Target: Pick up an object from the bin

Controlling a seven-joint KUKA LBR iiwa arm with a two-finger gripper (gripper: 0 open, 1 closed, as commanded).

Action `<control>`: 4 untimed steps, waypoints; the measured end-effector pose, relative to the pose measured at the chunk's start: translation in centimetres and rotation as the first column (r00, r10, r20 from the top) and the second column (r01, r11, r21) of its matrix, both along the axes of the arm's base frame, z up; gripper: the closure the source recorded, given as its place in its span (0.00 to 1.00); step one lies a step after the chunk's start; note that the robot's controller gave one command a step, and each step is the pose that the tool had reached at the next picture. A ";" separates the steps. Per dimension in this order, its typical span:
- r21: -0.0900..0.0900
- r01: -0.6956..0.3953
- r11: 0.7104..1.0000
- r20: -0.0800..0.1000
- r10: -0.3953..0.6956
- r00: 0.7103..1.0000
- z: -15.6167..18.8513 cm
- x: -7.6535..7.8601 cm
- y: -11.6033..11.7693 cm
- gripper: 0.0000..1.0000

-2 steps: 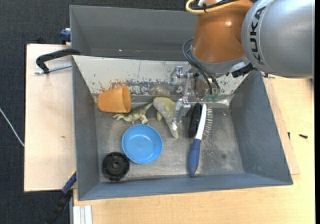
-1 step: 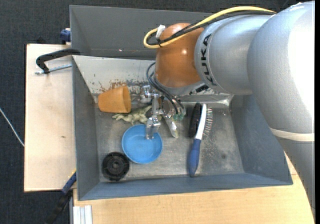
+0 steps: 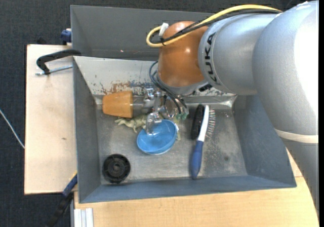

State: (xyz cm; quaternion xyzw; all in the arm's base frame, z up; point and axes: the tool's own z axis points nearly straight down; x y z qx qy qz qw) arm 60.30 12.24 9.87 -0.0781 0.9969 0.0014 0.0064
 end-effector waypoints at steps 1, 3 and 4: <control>-0.001 -0.072 0.997 0.004 0.072 0.997 11.3 0.1 -0.7 1.00; -0.002 -0.244 0.970 -0.018 0.244 0.970 -2.0 -0.9 -2.4 0.00; -0.002 -0.243 0.970 -0.012 0.243 0.970 -1.6 -0.8 -2.3 1.00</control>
Offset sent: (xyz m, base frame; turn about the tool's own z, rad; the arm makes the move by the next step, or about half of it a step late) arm -0.0021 -0.0081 0.1062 -0.0724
